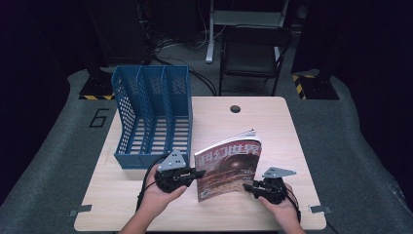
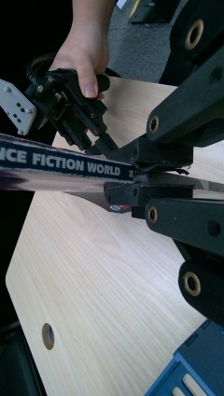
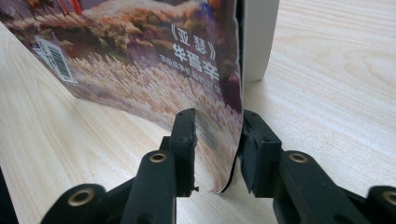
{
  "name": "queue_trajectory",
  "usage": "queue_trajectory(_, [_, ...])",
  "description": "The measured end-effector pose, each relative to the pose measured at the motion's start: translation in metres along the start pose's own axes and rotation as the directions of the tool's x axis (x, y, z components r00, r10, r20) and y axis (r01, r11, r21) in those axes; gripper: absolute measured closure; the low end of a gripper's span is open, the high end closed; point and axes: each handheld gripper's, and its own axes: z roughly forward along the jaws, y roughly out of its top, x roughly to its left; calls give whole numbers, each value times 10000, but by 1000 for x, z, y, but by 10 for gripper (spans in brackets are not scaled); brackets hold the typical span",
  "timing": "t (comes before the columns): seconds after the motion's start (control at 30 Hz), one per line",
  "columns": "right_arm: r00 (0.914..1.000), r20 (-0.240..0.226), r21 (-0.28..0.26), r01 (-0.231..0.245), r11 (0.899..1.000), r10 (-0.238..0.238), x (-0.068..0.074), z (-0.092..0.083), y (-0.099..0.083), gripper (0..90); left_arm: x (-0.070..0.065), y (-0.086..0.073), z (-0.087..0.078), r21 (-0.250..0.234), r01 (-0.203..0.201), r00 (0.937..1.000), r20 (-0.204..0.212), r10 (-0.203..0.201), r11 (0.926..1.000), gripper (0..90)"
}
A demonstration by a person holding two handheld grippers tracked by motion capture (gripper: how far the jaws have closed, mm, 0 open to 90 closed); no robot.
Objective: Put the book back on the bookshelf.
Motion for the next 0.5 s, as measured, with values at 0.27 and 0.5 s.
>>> queue_trajectory(0.27, [9999,-123,-27,-37,10000,37,-1,-1,1,807,-4,1,0,57,-160,9999,-37,160,9999,837])
queue_trajectory(0.5, [9981,563,-243,273,9993,-259,6,5,8,846,-7,1,-1,27,-503,9987,32,503,9987,837])
